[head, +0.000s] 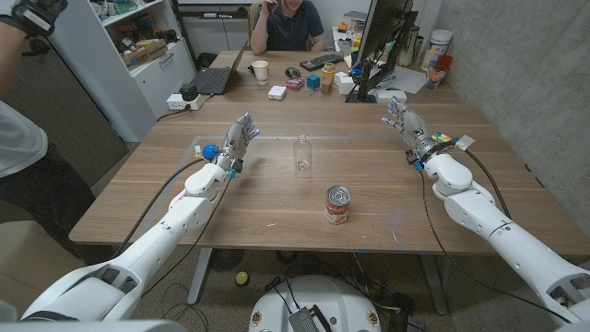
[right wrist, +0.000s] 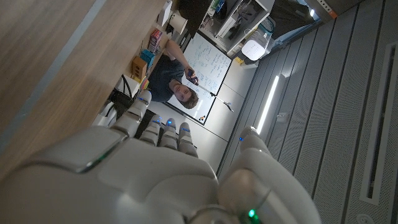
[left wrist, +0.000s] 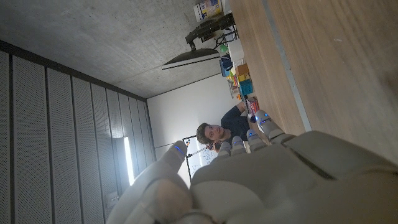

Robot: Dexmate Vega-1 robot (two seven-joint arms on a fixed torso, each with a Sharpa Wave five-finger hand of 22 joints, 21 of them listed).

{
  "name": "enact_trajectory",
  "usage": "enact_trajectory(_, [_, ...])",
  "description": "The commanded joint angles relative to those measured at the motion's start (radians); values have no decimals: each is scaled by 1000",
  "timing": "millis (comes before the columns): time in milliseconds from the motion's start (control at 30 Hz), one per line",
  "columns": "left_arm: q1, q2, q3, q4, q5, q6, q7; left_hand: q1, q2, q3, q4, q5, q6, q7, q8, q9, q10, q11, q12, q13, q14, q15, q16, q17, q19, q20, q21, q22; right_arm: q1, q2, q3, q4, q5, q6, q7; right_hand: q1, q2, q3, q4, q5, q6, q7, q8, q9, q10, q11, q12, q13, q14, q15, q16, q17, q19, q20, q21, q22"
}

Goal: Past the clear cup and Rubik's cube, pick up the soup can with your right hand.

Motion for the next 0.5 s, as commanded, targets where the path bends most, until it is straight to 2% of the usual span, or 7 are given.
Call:
enact_trajectory(33, [-10, -2, 6, 1, 4, -8, -13, -1, 96, 2, -2, 4, -70, -2, 6, 3, -65, 2, 5, 2, -60, -4, 8, 2, -3, 2, -5, 5, -93, -94, 70, -171, -86, 12, -85, 14, 1, 0, -3, 7, 9, -3, 7, 2, 13, 4, 10, 4, -1, 7, 3, 3, 5, 6, -3, 5])
enact_trajectory(167, [-13, -2, 7, 3, 5, -8, -17, -1, 96, 2, -2, 4, -70, -2, 6, 3, -65, 3, 5, 2, -60, -3, 8, 2, -2, 2, -6, 5, -127, -120, 99, -222, -117, 13, -112, 19, 3, 0, -6, 9, 16, 1, 9, 2, 27, 1, 14, 4, 3, 6, 3, 2, 9, 7, -6, 5])
enact_trajectory(333, [-25, -9, 9, 22, 4, -18, -31, -1, 96, 2, -2, 4, -70, -1, 6, 3, -65, 2, 5, 2, -59, -2, 8, 2, -1, 2, -7, 5, -185, -160, 153, -309, -167, 4, -159, 29, 5, -3, -16, 12, 36, 34, 14, 2, 72, -3, 27, 5, 31, 0, 8, 0, 30, 2, -10, 5])
enact_trajectory(500, [-35, -13, 11, 37, 3, -24, -44, -1, 96, 1, -2, 4, -70, -1, 6, 3, -66, 0, 5, 2, -60, -2, 8, 1, -1, 2, -9, 5, -240, -188, 204, -380, -217, -10, -192, 31, 5, -5, -19, 13, 42, 41, 15, 2, 80, -3, 27, 5, 37, -4, 8, 0, 37, 0, -11, 5])
